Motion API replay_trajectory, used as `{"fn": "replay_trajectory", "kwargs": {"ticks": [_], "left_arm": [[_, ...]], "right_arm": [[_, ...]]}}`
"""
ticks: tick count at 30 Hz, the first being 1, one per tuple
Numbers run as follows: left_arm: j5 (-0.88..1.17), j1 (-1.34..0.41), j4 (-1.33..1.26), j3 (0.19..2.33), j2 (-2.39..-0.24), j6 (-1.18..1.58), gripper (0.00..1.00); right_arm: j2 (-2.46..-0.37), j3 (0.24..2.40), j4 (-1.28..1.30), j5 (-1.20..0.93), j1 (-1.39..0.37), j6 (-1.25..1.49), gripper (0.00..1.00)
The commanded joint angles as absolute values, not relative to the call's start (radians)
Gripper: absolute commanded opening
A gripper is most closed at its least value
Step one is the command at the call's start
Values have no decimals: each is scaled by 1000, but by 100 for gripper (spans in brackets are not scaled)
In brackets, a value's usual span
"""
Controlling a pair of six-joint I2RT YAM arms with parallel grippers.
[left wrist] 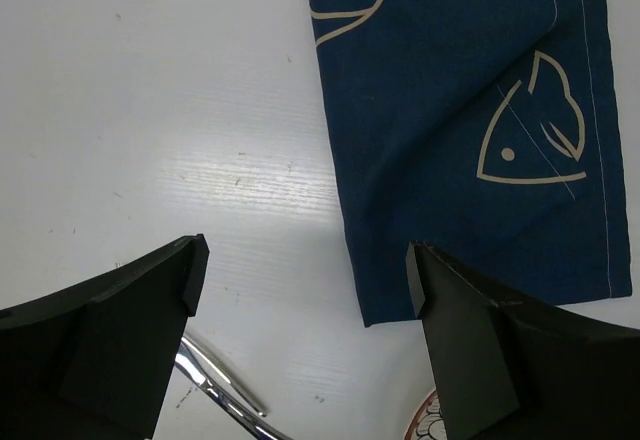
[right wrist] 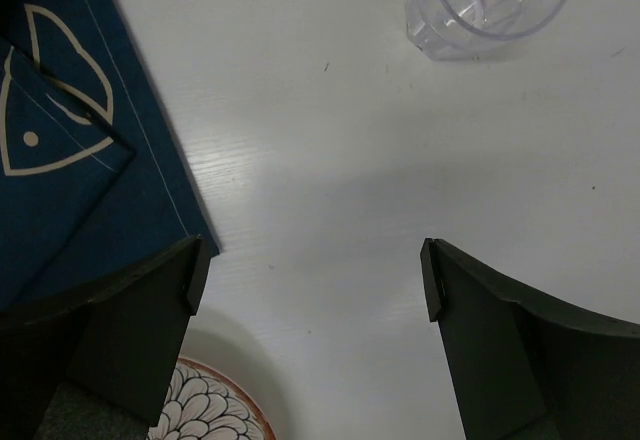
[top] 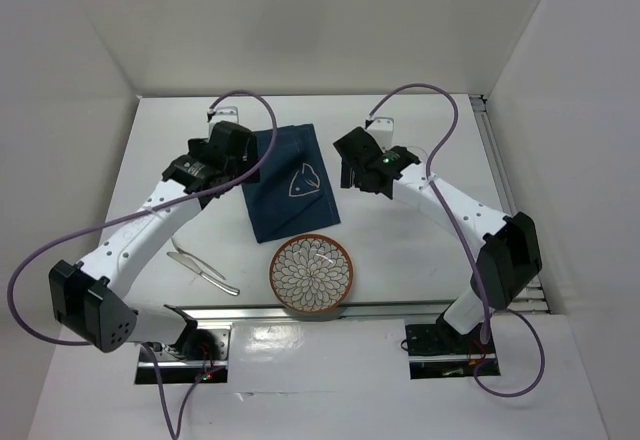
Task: Set the dinner table for one person
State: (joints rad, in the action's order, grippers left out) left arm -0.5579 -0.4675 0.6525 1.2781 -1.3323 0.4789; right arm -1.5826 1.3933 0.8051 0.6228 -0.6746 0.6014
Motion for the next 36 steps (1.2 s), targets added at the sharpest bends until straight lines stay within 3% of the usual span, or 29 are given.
{"fn": "replay_trajectory", "kwargs": {"ticks": [1, 6, 10, 15, 18, 19, 22, 28, 30, 36], "left_arm": [[-531, -471, 709, 1345, -1365, 520, 100], [-517, -480, 736, 1376, -1425, 520, 99], [-465, -499, 723, 1388, -1436, 500, 92], [-333, -532, 640, 1344, -1407, 479, 82], [-278, -546, 594, 1344, -1426, 479, 73], [-267, -561, 594, 1353, -1440, 479, 64], [-245, -587, 594, 1411, -1535, 488, 58], [-216, -617, 644, 1583, -1765, 497, 60], [-203, -617, 669, 1658, -1862, 518, 71], [-190, -647, 692, 1776, -2055, 528, 69]], "right_arm": [[-1563, 1387, 778, 612, -686, 601, 100], [-1531, 1378, 758, 591, -686, 589, 100], [-1484, 1338, 718, 549, -686, 552, 100], [-1372, 1220, 632, 480, -695, 514, 100], [-1299, 1166, 620, 480, -695, 514, 100], [-1272, 1157, 620, 480, -695, 514, 100], [-1240, 1132, 629, 491, -695, 514, 100], [-1221, 1132, 698, 534, -695, 563, 100], [-1221, 1132, 722, 546, -695, 600, 100], [-1148, 1059, 741, 477, -676, 647, 100]]}}
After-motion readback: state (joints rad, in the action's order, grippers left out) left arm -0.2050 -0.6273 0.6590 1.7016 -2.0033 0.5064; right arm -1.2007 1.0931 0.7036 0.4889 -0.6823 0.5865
